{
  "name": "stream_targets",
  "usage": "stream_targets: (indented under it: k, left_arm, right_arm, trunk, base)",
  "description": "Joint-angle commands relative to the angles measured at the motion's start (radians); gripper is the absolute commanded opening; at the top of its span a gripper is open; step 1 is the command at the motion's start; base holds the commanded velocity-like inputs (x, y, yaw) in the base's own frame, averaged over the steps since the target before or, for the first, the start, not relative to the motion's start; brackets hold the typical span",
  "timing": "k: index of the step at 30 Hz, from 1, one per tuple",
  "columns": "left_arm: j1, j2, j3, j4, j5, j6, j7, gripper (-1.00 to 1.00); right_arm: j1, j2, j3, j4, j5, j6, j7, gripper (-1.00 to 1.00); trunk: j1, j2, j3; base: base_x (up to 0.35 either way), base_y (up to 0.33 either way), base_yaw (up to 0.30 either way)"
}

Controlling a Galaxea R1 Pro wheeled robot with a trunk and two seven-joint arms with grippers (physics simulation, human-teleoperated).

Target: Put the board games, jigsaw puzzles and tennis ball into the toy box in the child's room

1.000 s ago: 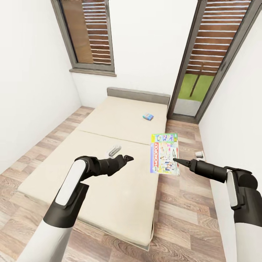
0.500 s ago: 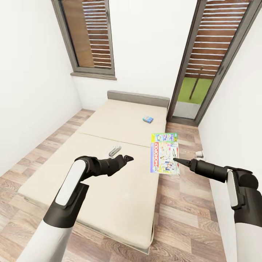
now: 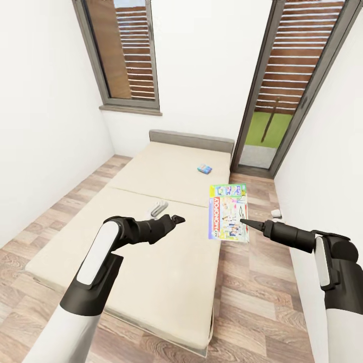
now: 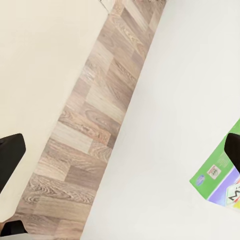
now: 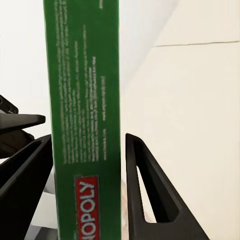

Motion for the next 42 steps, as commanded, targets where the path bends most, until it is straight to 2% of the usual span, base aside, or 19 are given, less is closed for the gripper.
stream_targets:
  k: [1, 42]
  left_arm:
    - [-0.001, 0.000, 0.000, -0.001, 0.009, 0.001, 0.010, 1.00]
    - [-0.001, 0.000, 0.000, -0.001, 0.007, 0.001, 0.012, 1.00]
  right_arm:
    - [-0.001, 0.000, 0.000, 0.000, -0.004, 0.007, 0.000, -1.00]
    - [-0.001, 0.000, -0.002, 0.000, -0.005, 0.007, 0.000, -1.00]
  trunk:
    - [0.001, -0.002, 0.000]
    - [0.001, -0.002, 0.067]
  base:
    - [0.000, 0.000, 0.000]
    - [0.000, 0.000, 0.000]
